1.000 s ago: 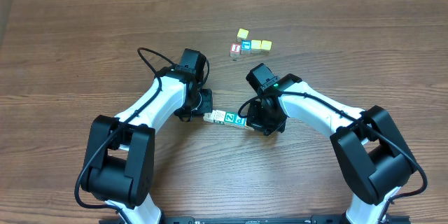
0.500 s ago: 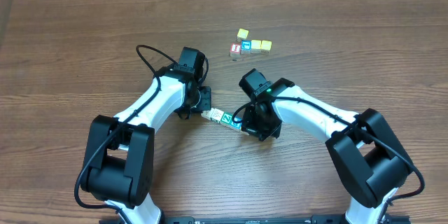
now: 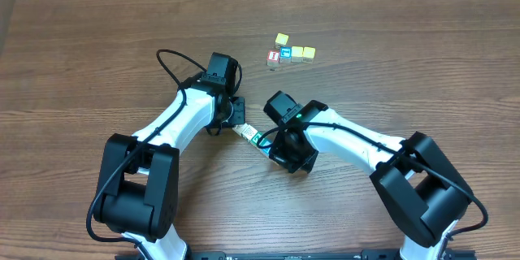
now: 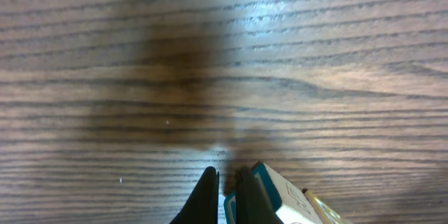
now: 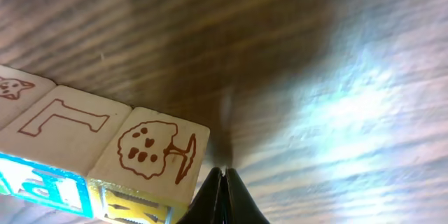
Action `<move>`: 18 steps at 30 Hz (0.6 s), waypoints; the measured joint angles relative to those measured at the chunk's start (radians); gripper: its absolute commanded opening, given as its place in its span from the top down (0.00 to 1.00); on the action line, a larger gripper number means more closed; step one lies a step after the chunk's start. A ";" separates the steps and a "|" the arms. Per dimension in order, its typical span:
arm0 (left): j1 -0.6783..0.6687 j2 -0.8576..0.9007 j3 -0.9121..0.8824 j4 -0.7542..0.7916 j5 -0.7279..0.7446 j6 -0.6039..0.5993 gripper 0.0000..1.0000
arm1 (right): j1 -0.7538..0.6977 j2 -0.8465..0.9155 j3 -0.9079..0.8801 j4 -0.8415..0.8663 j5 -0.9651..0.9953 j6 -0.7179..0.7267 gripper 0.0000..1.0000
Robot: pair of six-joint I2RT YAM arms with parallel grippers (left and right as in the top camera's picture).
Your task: Flip 5 blocks
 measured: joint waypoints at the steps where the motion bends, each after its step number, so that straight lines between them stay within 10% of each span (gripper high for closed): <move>1: 0.000 0.000 0.000 0.004 0.000 0.000 0.96 | 0.008 0.000 0.000 0.002 -0.003 0.024 0.96; 18: -0.001 0.003 0.000 0.071 0.027 0.023 0.96 | 0.089 0.000 0.000 0.068 -0.048 0.308 0.96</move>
